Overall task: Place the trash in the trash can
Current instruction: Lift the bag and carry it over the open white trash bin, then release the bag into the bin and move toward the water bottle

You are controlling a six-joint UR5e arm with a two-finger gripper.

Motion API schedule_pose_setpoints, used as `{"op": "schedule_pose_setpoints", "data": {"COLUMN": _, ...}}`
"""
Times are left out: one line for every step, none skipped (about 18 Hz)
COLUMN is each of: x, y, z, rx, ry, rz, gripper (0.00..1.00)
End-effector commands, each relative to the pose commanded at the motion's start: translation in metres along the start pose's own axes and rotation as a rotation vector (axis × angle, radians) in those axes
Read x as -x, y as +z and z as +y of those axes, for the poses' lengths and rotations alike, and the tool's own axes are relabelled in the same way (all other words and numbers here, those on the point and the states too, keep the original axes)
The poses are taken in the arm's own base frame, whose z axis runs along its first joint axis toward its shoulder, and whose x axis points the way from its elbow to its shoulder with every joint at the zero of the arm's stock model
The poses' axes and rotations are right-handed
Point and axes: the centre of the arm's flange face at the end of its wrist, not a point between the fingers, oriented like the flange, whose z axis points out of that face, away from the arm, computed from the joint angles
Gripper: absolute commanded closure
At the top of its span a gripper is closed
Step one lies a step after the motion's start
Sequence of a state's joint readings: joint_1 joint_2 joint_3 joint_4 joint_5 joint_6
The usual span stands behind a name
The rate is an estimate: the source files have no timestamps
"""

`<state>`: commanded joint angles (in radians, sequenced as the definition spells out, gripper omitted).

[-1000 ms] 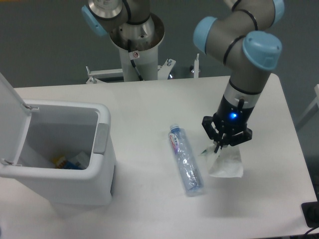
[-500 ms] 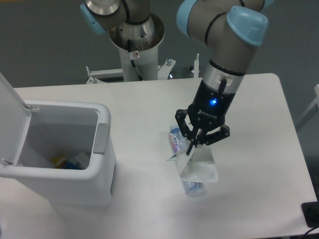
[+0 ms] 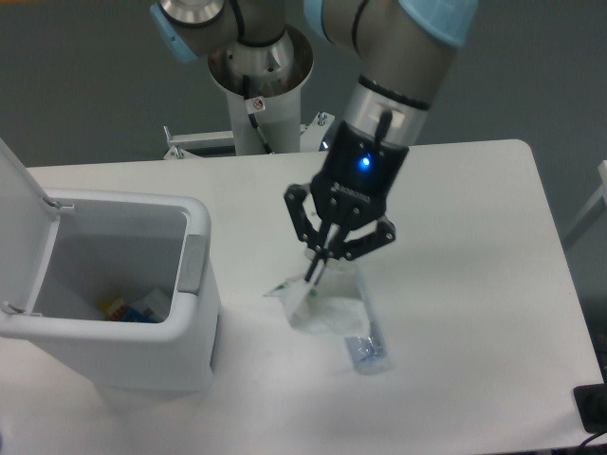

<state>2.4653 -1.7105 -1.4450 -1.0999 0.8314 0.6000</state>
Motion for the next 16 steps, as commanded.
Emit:
{"op": "schedule_pose_setpoints", "data": {"x": -0.015, "y": 0.006, "z": -0.003, "rx": 0.006, "ry": -0.004, "rz": 0.016, "gripper": 1.00}}
{"op": "schedule_pose_setpoints", "data": {"x": -0.030, "y": 0.013, "z": -0.005, "rx": 0.013, "ry": -0.003, "rz": 0.034, "gripper": 1.00}}
{"op": "schedule_pose_setpoints", "data": {"x": -0.044, "y": 0.019, "z": -0.006, "rx": 0.019, "ry": -0.001, "rz": 0.048, "gripper": 1.00}}
{"op": "schedule_pose_setpoints", "data": {"x": -0.053, "y": 0.022, "z": -0.006, "rx": 0.025, "ry": -0.001, "rz": 0.055, "gripper": 1.00}}
{"op": "schedule_pose_setpoints", "data": {"x": -0.061, "y": 0.027, "z": -0.004, "rx": 0.033, "ry": -0.010, "rz": 0.066, "gripper": 1.00}}
{"op": "schedule_pose_setpoints", "data": {"x": -0.071, "y": 0.036, "z": -0.002, "rx": 0.044, "ry": -0.013, "rz": 0.083, "gripper": 1.00}}
{"op": "schedule_pose_setpoints", "data": {"x": -0.085, "y": 0.044, "z": -0.002, "rx": 0.057, "ry": -0.005, "rz": 0.100, "gripper": 1.00}}
{"op": "schedule_pose_setpoints", "data": {"x": -0.093, "y": 0.049, "z": 0.000, "rx": 0.065, "ry": 0.000, "rz": 0.112, "gripper": 1.00}}
{"op": "schedule_pose_setpoints", "data": {"x": -0.100, "y": 0.051, "z": 0.001, "rx": 0.068, "ry": 0.007, "rz": 0.121, "gripper": 1.00}}
{"op": "schedule_pose_setpoints", "data": {"x": -0.106, "y": 0.054, "z": 0.002, "rx": 0.073, "ry": 0.012, "rz": 0.130, "gripper": 0.99}}
{"op": "schedule_pose_setpoints", "data": {"x": -0.111, "y": 0.055, "z": 0.005, "rx": 0.077, "ry": 0.015, "rz": 0.135, "gripper": 0.94}}
{"op": "schedule_pose_setpoints", "data": {"x": -0.115, "y": 0.058, "z": 0.008, "rx": 0.081, "ry": 0.022, "rz": 0.142, "gripper": 0.80}}
{"op": "schedule_pose_setpoints", "data": {"x": -0.117, "y": 0.059, "z": 0.010, "rx": 0.081, "ry": 0.025, "rz": 0.146, "gripper": 0.67}}
{"op": "schedule_pose_setpoints", "data": {"x": -0.118, "y": 0.060, "z": 0.010, "rx": 0.075, "ry": 0.034, "rz": 0.144, "gripper": 0.39}}
{"op": "schedule_pose_setpoints", "data": {"x": -0.117, "y": 0.060, "z": 0.011, "rx": 0.066, "ry": 0.043, "rz": 0.139, "gripper": 0.22}}
{"op": "schedule_pose_setpoints", "data": {"x": -0.118, "y": 0.060, "z": 0.010, "rx": 0.055, "ry": 0.051, "rz": 0.135, "gripper": 0.18}}
